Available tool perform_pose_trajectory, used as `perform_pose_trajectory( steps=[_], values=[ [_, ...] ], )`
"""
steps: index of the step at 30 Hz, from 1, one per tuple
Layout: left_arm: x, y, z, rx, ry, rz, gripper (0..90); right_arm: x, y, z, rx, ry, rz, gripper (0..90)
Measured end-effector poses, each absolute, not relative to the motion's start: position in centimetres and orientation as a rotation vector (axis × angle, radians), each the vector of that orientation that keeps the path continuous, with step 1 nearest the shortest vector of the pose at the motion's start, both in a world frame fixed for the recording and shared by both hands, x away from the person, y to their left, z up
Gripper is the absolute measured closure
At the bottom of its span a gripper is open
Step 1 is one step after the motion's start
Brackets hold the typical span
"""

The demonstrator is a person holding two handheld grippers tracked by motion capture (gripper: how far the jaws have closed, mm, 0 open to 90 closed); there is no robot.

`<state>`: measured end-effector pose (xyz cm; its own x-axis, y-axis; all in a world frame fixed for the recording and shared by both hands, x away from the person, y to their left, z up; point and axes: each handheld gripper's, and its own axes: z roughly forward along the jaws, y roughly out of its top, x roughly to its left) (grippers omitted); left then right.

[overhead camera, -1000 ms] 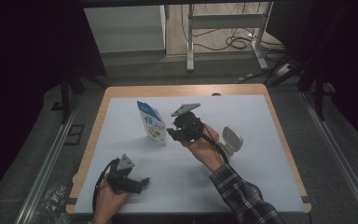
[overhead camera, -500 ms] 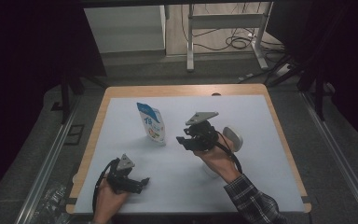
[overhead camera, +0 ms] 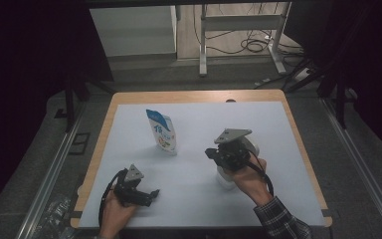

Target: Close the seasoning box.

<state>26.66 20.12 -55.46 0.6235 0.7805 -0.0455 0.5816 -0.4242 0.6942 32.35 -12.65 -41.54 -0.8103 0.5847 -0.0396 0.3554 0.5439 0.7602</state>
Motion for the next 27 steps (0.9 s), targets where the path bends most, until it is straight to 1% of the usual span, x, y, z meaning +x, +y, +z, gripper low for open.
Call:
perform_pose_trajectory(
  steps=[6, 27],
  values=[
    [26.7, 20.1, -55.5, 2.158, 1.062, 0.372, 0.4, 31.6, -14.3, -41.7, 0.803, 2.481, 1.142, 88.4],
    [26.7, 20.1, -55.5, 2.156, 1.063, 0.373, 0.6, 29.3, -19.3, -42.3, 0.921, 2.42, 1.17, 88.5]
  ],
)
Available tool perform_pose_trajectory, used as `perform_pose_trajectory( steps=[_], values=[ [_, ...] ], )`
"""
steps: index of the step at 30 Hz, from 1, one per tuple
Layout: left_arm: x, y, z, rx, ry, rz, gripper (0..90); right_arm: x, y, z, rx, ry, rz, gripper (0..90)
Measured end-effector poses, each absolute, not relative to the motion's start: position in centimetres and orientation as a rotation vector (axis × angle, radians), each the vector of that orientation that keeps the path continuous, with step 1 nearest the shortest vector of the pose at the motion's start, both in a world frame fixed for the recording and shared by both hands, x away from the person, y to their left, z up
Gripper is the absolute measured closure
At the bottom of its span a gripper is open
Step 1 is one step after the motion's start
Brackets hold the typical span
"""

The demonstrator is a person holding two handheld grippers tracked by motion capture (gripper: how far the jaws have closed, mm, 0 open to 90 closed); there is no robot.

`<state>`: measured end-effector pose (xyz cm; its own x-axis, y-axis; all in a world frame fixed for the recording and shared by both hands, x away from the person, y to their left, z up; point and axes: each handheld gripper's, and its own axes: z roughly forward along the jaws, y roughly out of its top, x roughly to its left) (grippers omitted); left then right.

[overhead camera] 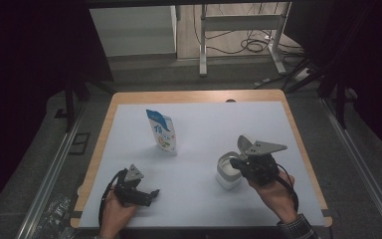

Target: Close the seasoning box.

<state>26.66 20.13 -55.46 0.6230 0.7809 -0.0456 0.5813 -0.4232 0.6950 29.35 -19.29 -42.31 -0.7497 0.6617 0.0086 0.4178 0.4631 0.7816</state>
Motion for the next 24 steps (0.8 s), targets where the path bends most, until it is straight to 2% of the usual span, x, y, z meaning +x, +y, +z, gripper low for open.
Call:
perform_pose_trajectory(
  steps=[24],
  values=[
    [26.7, 20.2, -55.5, 2.158, 1.06, 0.375, 0.7, 28.2, -23.7, -43.1, 1.049, 2.343, 1.129, 88.3]
  ],
)
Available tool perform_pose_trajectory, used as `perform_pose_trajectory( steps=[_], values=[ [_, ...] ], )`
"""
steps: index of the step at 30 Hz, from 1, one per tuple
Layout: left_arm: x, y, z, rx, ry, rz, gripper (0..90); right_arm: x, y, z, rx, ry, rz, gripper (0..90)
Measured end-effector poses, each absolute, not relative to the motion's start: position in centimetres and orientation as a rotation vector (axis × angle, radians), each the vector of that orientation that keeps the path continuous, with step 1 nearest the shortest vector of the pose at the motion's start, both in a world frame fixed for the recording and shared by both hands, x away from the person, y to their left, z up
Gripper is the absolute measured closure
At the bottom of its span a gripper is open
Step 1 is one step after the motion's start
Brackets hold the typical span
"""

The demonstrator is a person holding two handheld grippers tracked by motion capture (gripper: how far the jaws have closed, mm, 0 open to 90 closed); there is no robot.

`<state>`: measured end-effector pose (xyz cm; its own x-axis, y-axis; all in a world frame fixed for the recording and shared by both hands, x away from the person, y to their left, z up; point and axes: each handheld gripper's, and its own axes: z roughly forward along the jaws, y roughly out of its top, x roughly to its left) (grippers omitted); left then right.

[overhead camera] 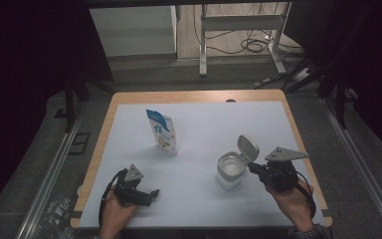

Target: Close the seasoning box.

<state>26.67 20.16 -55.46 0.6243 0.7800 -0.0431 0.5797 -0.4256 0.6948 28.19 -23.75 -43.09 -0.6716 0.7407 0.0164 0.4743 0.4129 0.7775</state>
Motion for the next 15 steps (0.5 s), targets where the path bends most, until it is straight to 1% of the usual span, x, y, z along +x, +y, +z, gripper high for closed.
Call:
perform_pose_trajectory(
  steps=[9, 15],
  values=[
    [26.7, 20.2, -55.5, 2.158, 1.06, 0.375, 0.7, 28.7, -25.7, -43.6, 1.123, 2.288, 1.132, 88.3],
    [26.7, 20.2, -55.5, 2.158, 1.06, 0.375, 0.7, 29.5, -26.2, -43.6, 1.146, 2.252, 1.134, 88.3]
  ],
)
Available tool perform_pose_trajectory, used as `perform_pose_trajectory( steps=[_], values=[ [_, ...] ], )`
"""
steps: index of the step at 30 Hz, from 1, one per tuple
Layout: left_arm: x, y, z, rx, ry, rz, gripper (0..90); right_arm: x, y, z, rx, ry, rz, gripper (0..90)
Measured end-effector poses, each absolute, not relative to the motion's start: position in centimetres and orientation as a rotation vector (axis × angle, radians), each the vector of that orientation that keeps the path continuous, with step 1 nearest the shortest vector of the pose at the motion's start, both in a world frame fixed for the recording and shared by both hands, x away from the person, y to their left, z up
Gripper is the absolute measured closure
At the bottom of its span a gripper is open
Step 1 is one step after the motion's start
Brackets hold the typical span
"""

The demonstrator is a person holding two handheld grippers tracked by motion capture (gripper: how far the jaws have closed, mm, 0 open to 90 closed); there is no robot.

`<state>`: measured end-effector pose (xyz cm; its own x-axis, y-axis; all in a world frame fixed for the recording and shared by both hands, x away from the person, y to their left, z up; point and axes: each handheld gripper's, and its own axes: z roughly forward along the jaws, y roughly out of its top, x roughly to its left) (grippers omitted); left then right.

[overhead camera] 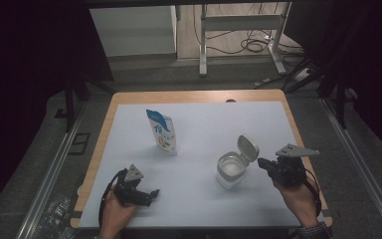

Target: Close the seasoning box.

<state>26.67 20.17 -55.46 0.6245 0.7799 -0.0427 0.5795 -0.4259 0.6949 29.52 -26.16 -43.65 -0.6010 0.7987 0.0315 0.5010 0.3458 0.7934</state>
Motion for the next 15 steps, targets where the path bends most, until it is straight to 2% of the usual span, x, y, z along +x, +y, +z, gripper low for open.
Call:
perform_pose_trajectory(
  steps=[15],
  values=[
    [26.67, 20.14, -55.48, 2.153, 1.063, 0.375, 0.8, 30.48, -25.77, -42.9, 1.127, 2.217, 1.216, 88.3]
  ],
)
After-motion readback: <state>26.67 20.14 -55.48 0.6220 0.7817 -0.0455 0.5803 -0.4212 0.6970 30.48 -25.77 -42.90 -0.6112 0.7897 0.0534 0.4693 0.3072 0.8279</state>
